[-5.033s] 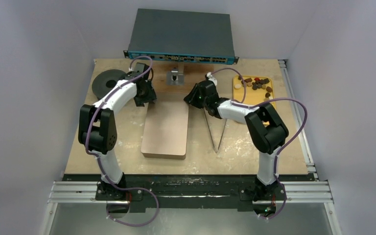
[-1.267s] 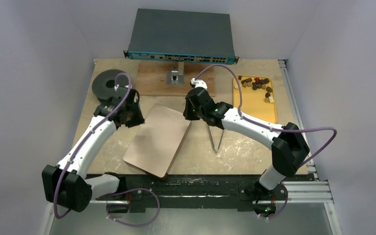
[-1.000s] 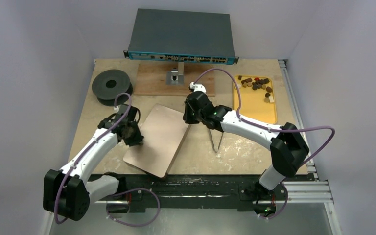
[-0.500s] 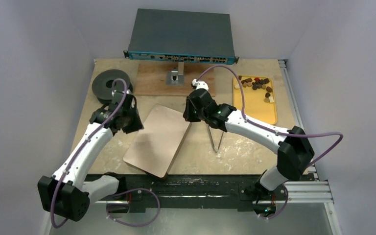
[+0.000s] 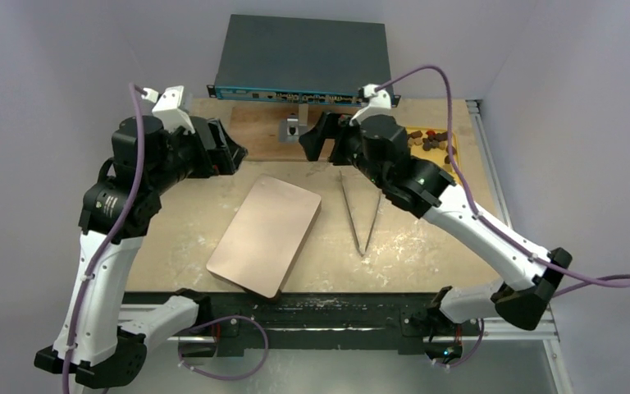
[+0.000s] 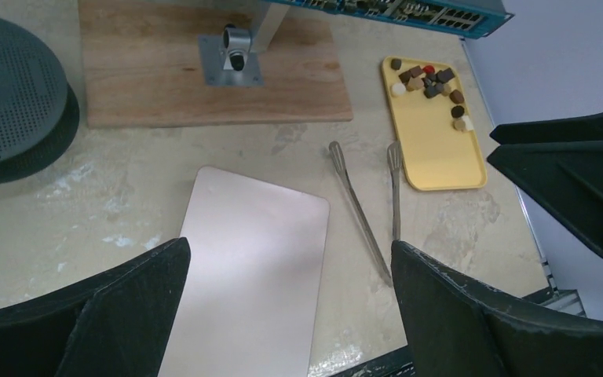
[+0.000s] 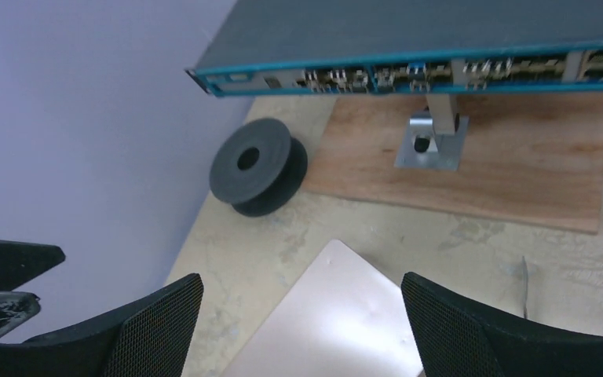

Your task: Pack the chocolate

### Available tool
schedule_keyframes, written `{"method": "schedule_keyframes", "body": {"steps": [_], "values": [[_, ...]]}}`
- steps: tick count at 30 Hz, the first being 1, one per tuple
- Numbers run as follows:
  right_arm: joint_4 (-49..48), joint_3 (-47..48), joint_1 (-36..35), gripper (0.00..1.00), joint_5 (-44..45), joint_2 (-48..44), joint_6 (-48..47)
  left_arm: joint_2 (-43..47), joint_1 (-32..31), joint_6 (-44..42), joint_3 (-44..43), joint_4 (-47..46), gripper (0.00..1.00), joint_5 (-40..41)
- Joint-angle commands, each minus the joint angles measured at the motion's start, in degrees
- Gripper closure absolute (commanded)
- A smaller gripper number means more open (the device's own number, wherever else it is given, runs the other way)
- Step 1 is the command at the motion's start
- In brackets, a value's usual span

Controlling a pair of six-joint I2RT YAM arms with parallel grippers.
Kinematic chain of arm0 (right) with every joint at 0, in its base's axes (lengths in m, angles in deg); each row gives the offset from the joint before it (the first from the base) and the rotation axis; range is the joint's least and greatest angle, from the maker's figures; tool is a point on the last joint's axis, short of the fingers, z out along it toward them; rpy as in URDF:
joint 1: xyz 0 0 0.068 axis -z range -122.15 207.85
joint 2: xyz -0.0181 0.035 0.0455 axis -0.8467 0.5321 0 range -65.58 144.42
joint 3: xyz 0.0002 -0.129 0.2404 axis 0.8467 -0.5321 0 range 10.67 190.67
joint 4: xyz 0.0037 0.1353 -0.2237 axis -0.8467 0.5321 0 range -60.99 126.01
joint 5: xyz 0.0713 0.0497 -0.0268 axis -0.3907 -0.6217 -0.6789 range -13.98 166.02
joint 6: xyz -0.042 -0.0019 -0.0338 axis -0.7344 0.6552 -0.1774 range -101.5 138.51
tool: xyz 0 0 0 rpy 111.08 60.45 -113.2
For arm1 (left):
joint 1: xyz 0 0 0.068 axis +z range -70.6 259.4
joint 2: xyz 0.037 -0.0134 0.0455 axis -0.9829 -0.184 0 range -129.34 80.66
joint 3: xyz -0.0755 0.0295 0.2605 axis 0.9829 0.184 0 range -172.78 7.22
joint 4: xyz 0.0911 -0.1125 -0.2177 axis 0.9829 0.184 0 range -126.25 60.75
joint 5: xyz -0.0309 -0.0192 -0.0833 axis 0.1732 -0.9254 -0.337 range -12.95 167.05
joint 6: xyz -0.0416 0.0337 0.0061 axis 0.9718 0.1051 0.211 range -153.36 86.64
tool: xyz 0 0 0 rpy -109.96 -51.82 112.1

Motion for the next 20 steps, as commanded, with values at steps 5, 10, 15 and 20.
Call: {"method": "schedule_keyframes", "body": {"steps": [5, 10, 15, 20], "values": [[-0.2, 2.76, -0.05, 0.01, 6.57, -10.18, -4.03, 0.83, -0.32, -0.24, -1.94, -0.64, 0.0, -2.45], [-0.05, 2.46, -0.05, 0.01, 6.99, -12.3, -4.59, 1.2, -0.32, -0.82, -0.06, -2.06, 0.0, -2.27], [-0.3, 1.54, -0.03, 0.01, 7.0, -12.74, -4.75, 1.48, -0.31, -0.37, 1.03, -3.17, 0.0, -2.0], [-0.64, 1.11, -0.04, 0.01, 7.07, -12.6, -4.92, 0.7, -0.32, -1.29, 1.07, -2.78, 0.0, -2.66]]}}
